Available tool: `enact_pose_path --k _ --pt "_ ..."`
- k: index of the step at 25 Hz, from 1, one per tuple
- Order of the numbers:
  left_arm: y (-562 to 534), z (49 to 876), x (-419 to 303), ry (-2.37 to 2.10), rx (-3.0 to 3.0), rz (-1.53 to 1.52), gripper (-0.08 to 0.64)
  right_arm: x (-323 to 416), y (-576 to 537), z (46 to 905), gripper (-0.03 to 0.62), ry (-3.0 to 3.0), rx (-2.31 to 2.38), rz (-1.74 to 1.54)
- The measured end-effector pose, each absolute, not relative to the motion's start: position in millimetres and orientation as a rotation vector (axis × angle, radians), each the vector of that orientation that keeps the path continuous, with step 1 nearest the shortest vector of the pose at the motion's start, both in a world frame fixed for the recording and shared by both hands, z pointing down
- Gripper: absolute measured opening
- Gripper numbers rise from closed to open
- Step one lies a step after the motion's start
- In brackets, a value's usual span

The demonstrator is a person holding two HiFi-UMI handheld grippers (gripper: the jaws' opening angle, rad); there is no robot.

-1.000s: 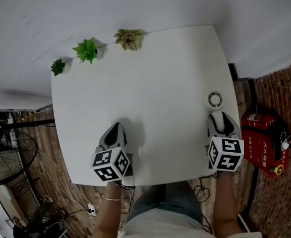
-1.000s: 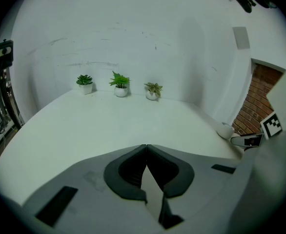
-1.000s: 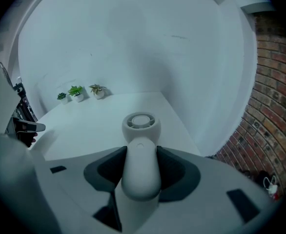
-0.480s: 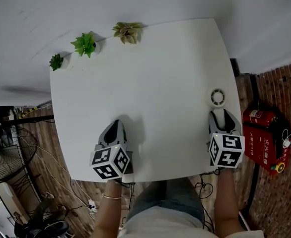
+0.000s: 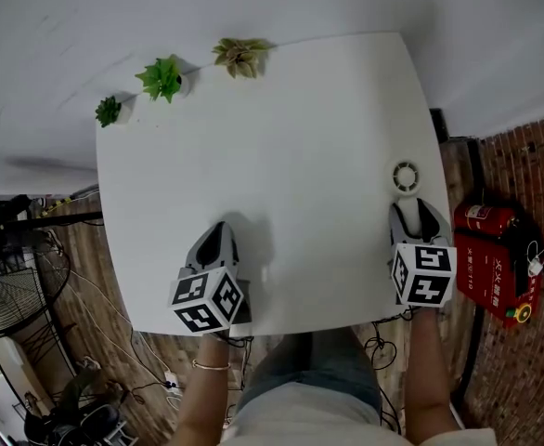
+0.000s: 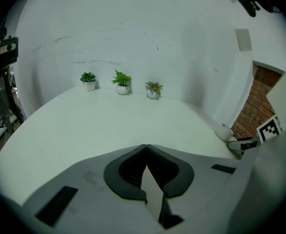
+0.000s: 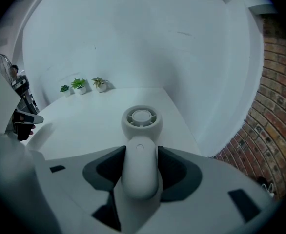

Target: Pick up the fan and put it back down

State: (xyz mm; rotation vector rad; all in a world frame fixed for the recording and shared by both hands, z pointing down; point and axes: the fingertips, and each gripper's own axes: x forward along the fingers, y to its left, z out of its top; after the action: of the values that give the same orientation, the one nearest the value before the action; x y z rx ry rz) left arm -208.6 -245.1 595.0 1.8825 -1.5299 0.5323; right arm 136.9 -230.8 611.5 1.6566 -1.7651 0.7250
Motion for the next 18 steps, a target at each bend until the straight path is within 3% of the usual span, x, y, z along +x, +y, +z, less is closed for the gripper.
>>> enact_pose_path --k 18 --pt "-240 551 -224 -1.566 1.914 0.407 0.012 138 -222 555 0.215 -1.779 1.747 0.651"
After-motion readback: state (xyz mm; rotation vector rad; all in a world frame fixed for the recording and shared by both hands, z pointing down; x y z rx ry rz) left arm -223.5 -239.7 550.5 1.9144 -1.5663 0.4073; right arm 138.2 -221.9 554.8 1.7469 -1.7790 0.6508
